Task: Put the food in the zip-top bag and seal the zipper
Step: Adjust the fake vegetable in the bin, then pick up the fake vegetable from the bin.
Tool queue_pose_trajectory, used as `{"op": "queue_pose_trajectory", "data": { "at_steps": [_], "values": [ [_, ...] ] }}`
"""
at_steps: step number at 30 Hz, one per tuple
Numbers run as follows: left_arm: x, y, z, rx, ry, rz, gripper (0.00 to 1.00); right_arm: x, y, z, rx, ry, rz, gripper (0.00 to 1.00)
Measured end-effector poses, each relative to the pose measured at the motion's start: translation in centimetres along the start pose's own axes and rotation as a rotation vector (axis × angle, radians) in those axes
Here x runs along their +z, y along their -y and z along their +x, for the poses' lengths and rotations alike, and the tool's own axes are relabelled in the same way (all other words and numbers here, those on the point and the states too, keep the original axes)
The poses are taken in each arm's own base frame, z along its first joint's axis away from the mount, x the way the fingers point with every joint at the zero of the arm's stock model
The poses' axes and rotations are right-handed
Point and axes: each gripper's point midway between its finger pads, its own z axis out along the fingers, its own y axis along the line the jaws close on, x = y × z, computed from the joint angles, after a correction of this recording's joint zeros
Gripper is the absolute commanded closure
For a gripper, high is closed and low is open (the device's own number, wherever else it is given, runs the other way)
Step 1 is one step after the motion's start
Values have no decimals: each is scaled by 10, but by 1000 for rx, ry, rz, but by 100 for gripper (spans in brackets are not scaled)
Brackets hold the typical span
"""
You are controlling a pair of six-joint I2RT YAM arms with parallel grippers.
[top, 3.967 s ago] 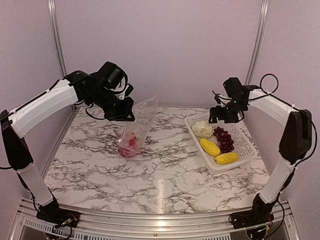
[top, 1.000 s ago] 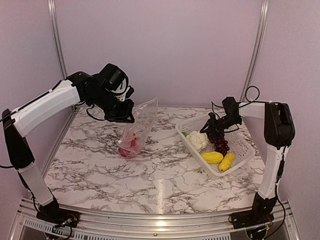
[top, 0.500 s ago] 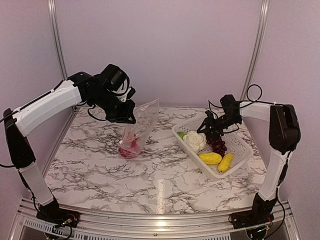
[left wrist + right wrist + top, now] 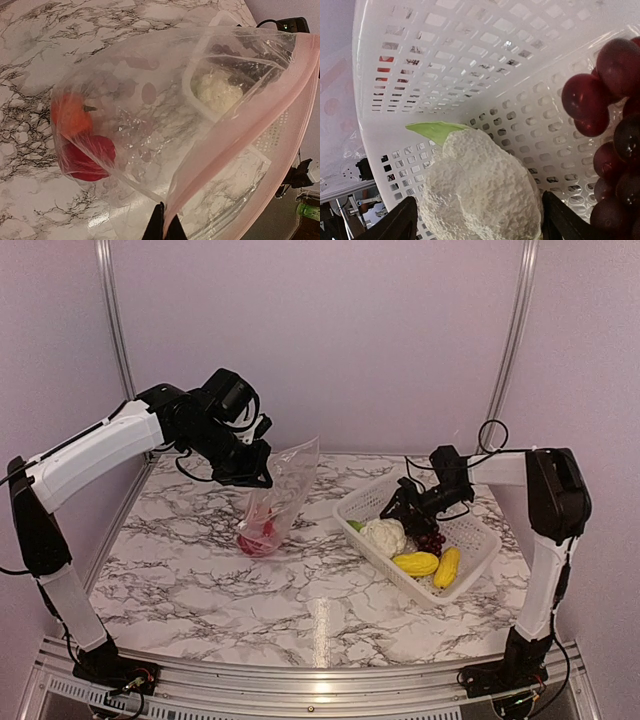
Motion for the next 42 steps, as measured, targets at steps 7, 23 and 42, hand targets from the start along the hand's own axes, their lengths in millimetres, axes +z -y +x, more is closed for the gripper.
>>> {"op": "queue_pose_trajectory", "data": {
  "at_steps": [7, 23, 42],
  "values": [
    [0, 0, 0, 1, 0, 0, 100, 4, 2, 1, 1, -22, 16, 1],
    [0, 0, 0, 14, 0, -1, 100, 9, 12, 3, -30, -28, 102, 63],
    [12, 10, -15, -25, 37, 48, 100, -126, -134, -39, -289, 344, 149, 94]
  ]
}}
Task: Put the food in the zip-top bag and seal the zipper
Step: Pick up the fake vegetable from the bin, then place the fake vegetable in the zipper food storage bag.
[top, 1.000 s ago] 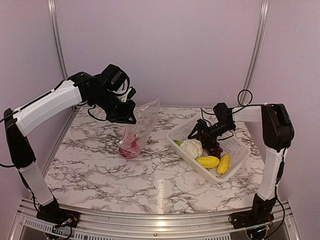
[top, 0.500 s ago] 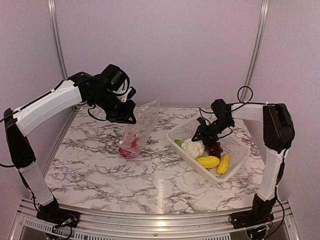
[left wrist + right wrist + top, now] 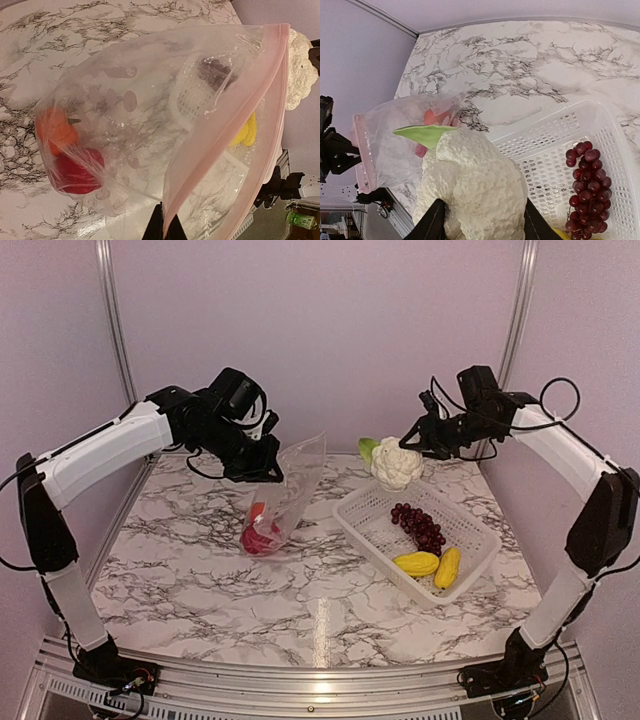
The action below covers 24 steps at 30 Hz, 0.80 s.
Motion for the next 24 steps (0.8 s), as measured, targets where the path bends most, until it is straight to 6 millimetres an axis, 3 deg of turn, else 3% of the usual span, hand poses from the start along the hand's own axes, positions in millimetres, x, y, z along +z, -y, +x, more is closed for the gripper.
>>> {"op": "queue_pose_trajectory", "data": {
  "at_steps": [5, 10, 17, 20, 24],
  "values": [
    [16, 6, -17, -38, 33, 20, 100, -40, -50, -21, 24, 119, -143, 96],
    [32, 12, -33, -74, 62, 36, 100, -55, -101, -30, 38, 158, -295, 96],
    [41, 17, -48, -124, 107, 63, 100, -36, -160, -17, 32, 100, -431, 100],
    [41, 20, -53, -141, 126, 80, 100, -17, -165, -15, 50, 73, -437, 100],
    [40, 26, -60, -162, 151, 107, 100, 8, -157, -15, 114, 51, -419, 100]
  ]
}}
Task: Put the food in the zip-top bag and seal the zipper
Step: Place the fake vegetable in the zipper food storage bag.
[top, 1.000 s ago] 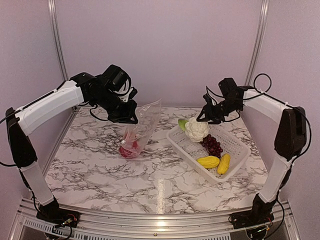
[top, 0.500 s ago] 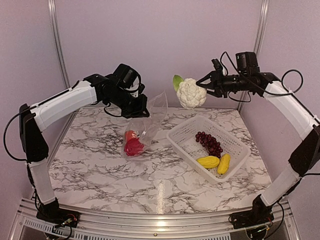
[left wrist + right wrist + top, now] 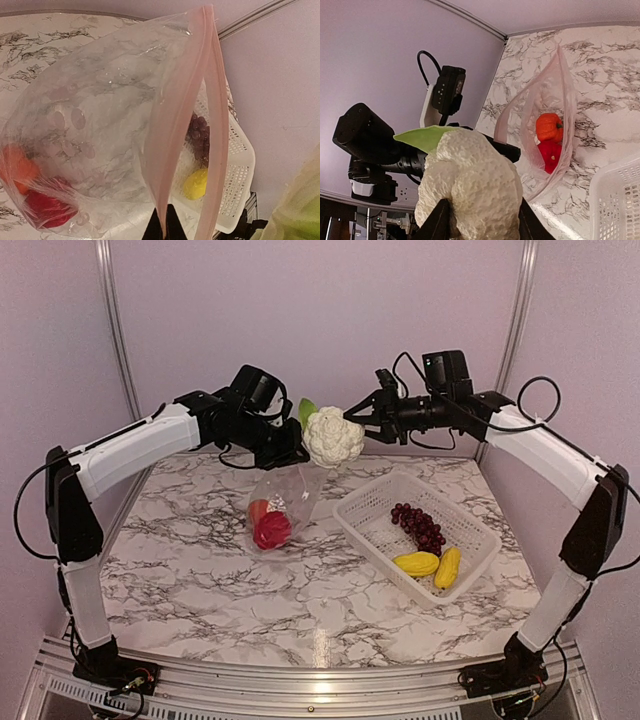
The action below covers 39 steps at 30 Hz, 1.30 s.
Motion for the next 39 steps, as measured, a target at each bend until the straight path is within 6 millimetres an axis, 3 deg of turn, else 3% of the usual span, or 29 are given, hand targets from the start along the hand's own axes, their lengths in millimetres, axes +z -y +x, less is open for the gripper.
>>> {"op": "queue_pose_trajectory", "data": {
  "at_steps": [8, 17, 25, 39],
  "values": [
    [1, 5, -2, -61, 27, 45, 100, 9, 33, -5, 78, 40, 115, 100],
    [-2, 12, -5, -82, 41, 76, 100, 4, 68, -6, 94, 69, 295, 100],
    [1, 22, 5, -78, 18, 103, 100, 5, 73, -11, 130, 110, 325, 100],
    [0, 41, 16, -51, 1, 129, 100, 33, 81, -5, 207, 130, 294, 100]
  ]
}}
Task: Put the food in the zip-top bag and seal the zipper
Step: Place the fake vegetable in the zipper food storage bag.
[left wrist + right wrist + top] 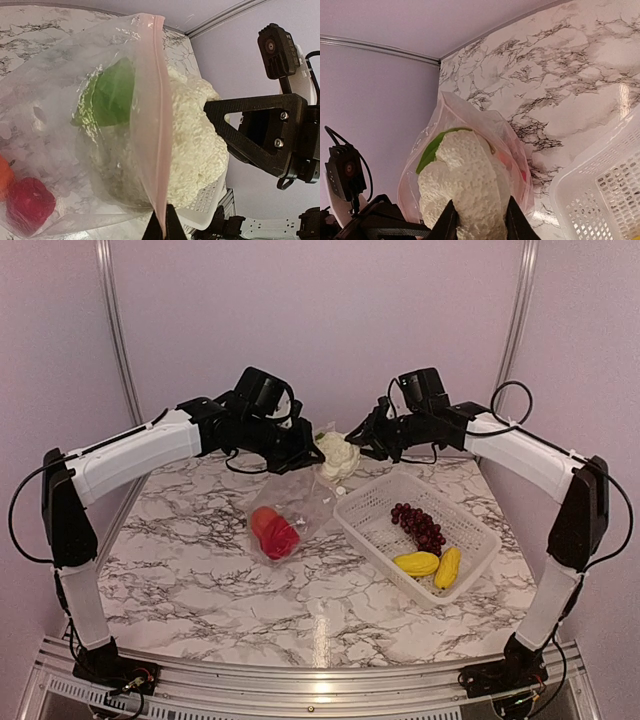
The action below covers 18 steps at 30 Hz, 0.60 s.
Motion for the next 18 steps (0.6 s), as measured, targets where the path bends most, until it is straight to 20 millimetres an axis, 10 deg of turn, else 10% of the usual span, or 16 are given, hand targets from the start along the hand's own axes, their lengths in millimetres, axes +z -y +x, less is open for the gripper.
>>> {"op": "queue_pose_trajectory", "data": {
  "at_steps": [18],
  "values": [
    [-20, -1, 17, 84, -35, -46, 100, 12, -19, 28, 0, -15, -40, 100]
  ]
}}
